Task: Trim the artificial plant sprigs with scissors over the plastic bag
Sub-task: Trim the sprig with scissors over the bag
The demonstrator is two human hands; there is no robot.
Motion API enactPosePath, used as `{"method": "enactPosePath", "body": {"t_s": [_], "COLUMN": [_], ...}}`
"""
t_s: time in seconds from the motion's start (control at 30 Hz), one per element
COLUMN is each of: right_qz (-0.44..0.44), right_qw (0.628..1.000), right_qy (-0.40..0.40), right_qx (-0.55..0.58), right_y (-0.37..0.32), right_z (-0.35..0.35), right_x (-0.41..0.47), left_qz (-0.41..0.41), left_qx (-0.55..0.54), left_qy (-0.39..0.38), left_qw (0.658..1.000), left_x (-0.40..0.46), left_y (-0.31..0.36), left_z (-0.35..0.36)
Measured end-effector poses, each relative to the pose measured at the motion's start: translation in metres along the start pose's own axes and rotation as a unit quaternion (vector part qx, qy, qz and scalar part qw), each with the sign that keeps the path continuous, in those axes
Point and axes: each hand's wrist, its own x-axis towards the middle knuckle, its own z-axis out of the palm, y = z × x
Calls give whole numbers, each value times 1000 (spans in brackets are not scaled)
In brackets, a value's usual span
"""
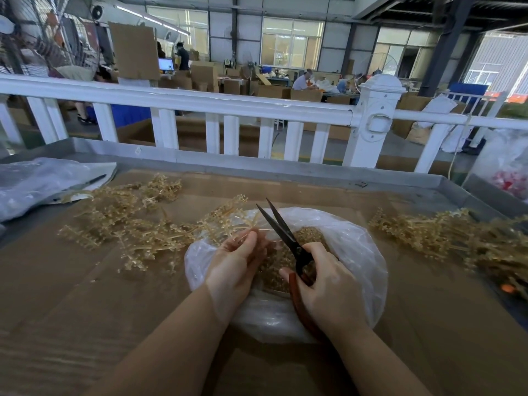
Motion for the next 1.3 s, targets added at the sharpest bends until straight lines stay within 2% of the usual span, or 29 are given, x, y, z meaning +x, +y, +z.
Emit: {"method": "enactPosePath", "body": {"t_s": [0.13,0.27,0.53,0.77,0.9,1.3], "right_qz": [1,-7,-21,-34,-30,-15], "right_qw": [1000,1000,999,998,998,997], "right_qy": [0,13,16,-34,-63,-76], "right_qx": [3,16,34,32,9,-18], "right_y": [0,1,2,-1,-2,-3], "right_z": [1,0,0,-3,-3,-3], "right_x": [0,-1,-1,0,2,2], "left_qz": [-1,1,-33,-5,-15,-35], "left_qx": [-24,5,-24,12,-12,-19], "left_qy": [30,50,-7,25,29,14], "left_qw": [999,999,999,1000,999,999], "left_x": [-1,3,5,4,1,3], "left_y": [4,1,0,-5,-2,0], "left_z": [4,7,0,4,6,2]}}
